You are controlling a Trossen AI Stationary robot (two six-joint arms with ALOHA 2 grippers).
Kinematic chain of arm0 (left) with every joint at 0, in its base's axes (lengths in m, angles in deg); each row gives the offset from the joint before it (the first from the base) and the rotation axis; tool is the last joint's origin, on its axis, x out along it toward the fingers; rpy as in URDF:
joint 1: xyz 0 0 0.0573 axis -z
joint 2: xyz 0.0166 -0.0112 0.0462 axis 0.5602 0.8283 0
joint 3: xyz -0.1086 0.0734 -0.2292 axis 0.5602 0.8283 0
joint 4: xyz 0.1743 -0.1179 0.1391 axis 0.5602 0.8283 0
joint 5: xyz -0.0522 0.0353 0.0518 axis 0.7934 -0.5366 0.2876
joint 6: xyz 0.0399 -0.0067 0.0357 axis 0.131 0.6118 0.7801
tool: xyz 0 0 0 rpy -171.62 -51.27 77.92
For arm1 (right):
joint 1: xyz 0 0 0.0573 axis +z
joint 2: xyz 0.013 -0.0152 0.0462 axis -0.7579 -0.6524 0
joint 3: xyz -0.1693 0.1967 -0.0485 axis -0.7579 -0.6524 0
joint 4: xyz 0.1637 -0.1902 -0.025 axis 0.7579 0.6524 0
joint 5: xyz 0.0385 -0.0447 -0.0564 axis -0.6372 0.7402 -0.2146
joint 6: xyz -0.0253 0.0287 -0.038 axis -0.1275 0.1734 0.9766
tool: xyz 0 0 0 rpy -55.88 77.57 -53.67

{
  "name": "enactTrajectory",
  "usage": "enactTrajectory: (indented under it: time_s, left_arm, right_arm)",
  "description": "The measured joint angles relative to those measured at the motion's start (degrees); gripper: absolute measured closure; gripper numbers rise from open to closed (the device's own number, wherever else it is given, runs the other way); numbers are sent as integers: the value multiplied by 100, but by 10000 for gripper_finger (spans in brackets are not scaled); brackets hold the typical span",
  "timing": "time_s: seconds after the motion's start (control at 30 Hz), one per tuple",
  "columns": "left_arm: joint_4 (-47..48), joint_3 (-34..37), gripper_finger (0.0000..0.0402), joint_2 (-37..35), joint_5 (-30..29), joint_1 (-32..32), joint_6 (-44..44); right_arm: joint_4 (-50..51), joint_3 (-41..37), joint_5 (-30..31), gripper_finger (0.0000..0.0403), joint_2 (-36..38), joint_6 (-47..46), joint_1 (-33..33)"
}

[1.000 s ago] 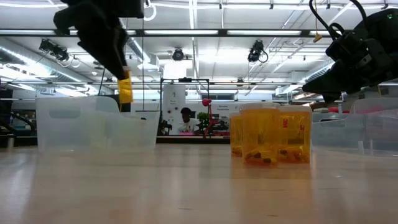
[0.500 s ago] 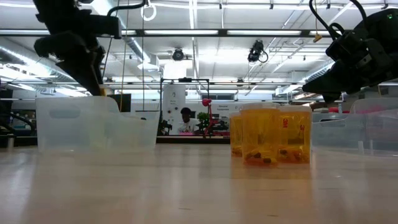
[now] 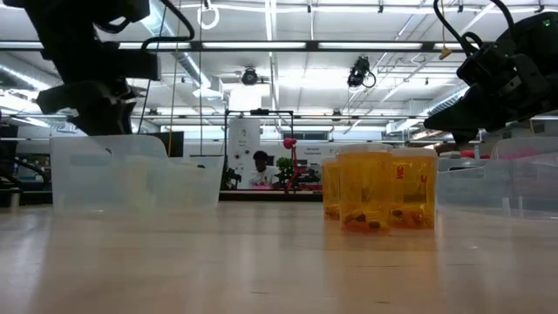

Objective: Pick and place medicine bottles into bin by pill shape (circle, oval)
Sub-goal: Put the orange tablet bottle into the left transparent bin

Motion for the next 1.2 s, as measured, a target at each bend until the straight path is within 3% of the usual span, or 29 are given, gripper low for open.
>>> enactTrajectory:
  time_s: [0.57, 1.2]
  left_arm:
    - [-187, 125, 260, 0, 92, 0, -239]
    - [137, -48, 214, 0, 142, 0, -326]
  right_arm:
    - [2, 0, -1, 393, 0, 2, 0]
    - [2, 0, -1, 393, 0, 1, 0]
